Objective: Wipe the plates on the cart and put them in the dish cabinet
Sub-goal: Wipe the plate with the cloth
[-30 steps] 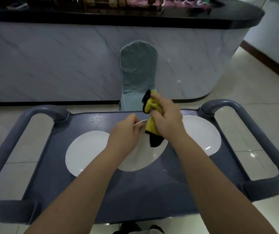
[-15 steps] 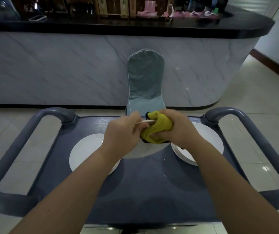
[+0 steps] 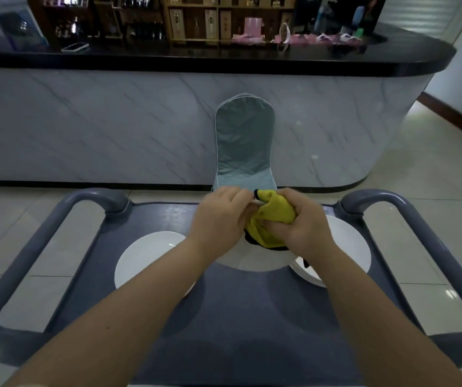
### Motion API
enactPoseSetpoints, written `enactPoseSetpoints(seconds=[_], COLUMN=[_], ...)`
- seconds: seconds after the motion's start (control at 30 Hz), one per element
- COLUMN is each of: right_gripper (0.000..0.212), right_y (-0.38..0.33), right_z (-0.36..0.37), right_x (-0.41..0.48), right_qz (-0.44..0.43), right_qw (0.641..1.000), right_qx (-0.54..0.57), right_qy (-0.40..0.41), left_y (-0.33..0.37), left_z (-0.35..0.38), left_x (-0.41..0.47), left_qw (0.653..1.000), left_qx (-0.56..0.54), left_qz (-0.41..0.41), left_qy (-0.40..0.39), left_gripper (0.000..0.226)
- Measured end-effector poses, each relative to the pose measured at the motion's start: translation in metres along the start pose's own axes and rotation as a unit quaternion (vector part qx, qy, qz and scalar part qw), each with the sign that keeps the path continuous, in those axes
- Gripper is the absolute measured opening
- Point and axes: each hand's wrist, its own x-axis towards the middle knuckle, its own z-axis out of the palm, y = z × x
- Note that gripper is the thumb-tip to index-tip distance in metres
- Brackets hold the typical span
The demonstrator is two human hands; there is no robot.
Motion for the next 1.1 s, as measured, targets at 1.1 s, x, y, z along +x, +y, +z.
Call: enactPoseSetpoints(seconds=[1.1], right_gripper=[0.045], right_y=[0.033], right_z=[-0.012], right_x=[-0.031], right_qz=[0.202], right_qw=[0.942], right_qx=[0.216], right_qy=[0.162], left_y=[0.027], left_z=[0.028], left_x=[-0.017], left_qw=[0.758], left_qx=[-0.26], left_qz=[-0.562], left_qy=[0.204], left_gripper=[0.018])
